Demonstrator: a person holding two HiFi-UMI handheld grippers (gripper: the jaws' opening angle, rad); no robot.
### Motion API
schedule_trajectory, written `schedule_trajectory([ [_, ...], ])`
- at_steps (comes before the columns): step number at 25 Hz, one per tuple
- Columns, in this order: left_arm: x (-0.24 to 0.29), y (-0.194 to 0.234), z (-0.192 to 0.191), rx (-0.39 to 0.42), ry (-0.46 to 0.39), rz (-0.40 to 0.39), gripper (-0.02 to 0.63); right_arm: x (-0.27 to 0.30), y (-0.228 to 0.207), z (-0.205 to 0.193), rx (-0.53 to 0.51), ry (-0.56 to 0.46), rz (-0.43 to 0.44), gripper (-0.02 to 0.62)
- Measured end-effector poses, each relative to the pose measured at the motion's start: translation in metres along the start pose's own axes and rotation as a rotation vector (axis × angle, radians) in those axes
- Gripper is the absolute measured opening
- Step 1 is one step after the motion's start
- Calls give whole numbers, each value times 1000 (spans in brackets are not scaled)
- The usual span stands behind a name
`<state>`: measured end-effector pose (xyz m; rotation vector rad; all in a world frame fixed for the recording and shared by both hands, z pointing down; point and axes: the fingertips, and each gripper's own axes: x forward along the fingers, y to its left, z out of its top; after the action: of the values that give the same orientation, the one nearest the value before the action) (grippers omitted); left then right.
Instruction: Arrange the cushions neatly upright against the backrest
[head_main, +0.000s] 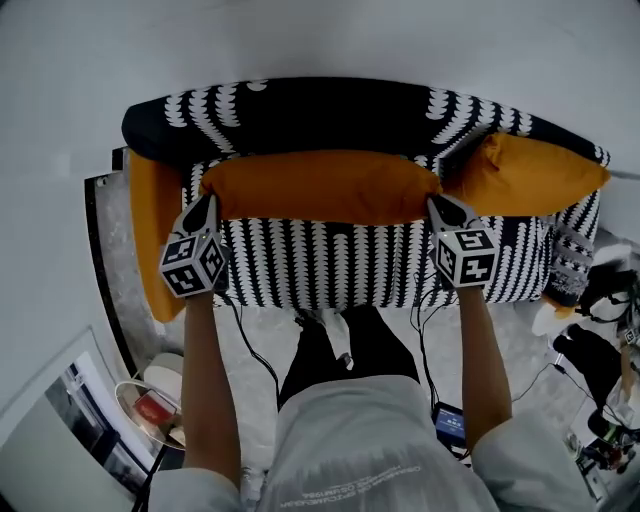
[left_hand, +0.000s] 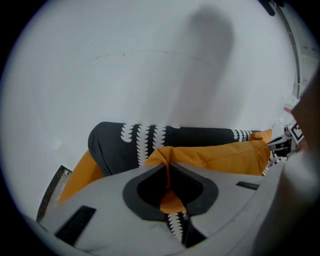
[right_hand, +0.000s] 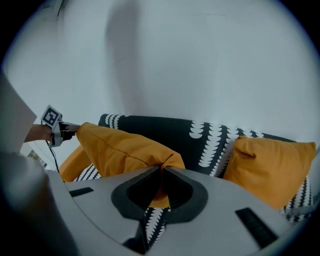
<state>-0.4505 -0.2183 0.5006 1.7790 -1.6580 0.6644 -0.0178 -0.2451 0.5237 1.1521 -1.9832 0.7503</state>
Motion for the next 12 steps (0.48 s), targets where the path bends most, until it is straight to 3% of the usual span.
schedule_trajectory([
  [5, 27, 3, 26, -27, -25, 9, 43, 26, -16, 23, -16, -15, -48, 29],
  [12, 68, 9, 51, -25, -14, 45, 44, 58, -38, 49, 48, -50, -54, 29],
])
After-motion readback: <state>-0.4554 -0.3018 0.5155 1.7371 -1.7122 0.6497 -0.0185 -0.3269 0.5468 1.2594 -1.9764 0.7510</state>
